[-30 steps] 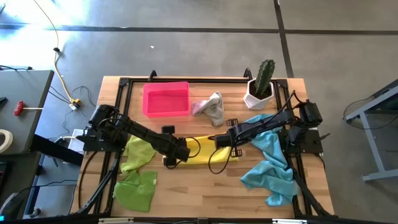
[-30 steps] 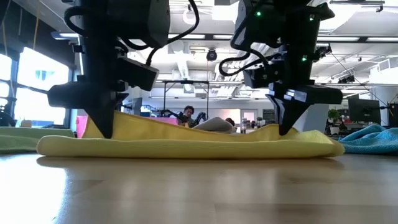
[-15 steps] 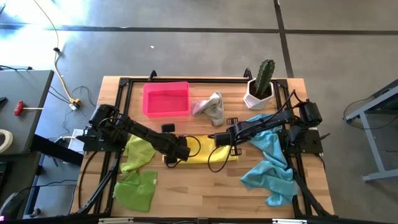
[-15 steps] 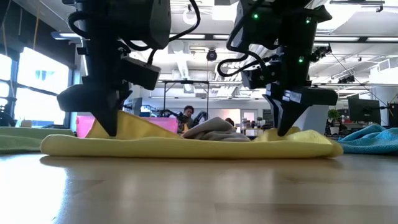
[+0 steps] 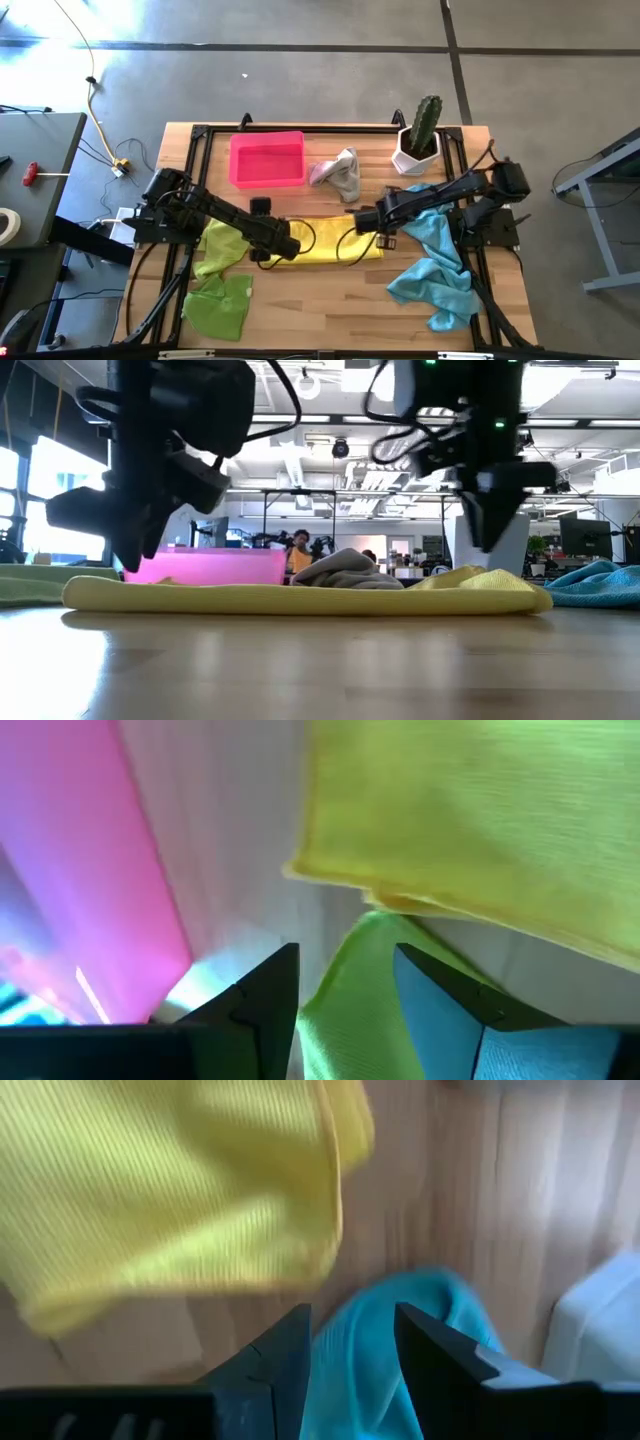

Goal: Fold microfiber towels
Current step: Fold the yellow towel on the table

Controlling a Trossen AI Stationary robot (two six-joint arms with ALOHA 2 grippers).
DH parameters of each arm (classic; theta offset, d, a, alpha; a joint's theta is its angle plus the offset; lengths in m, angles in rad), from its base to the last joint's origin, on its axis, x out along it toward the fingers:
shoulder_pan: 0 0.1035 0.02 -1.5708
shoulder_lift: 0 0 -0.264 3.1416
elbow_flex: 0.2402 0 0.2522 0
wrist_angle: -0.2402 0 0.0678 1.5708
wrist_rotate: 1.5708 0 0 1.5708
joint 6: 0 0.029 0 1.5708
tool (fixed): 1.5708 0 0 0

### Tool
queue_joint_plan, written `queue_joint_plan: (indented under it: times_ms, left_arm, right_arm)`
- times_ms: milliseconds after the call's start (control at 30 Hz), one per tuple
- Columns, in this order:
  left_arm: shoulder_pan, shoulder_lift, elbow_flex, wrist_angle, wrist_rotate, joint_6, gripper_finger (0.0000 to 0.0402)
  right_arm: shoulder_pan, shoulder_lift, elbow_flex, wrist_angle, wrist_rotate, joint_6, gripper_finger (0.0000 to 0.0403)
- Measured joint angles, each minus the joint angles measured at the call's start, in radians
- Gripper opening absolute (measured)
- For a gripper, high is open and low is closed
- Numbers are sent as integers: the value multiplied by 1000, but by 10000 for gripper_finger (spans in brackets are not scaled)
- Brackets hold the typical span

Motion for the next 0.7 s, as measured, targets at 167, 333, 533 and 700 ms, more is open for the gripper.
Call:
queue_joint_plan:
  times_ms: [167, 333, 533, 700]
  left_arm:
    - [-37, 0, 0, 88, 15, 141, 156]
    - [-38, 0, 0, 222, 42, 261, 156]
    - [2, 0, -46, 254, 72, 264, 156]
    - [21, -15, -121, 335, 160, 252, 156]
  right_arm:
    - [30, -144, -158, 169, -7, 158, 139]
    - [41, -283, -329, 397, -50, 330, 139]
    - [58, -358, -528, 697, -184, 533, 150]
    - [84, -361, -607, 879, -263, 649, 180]
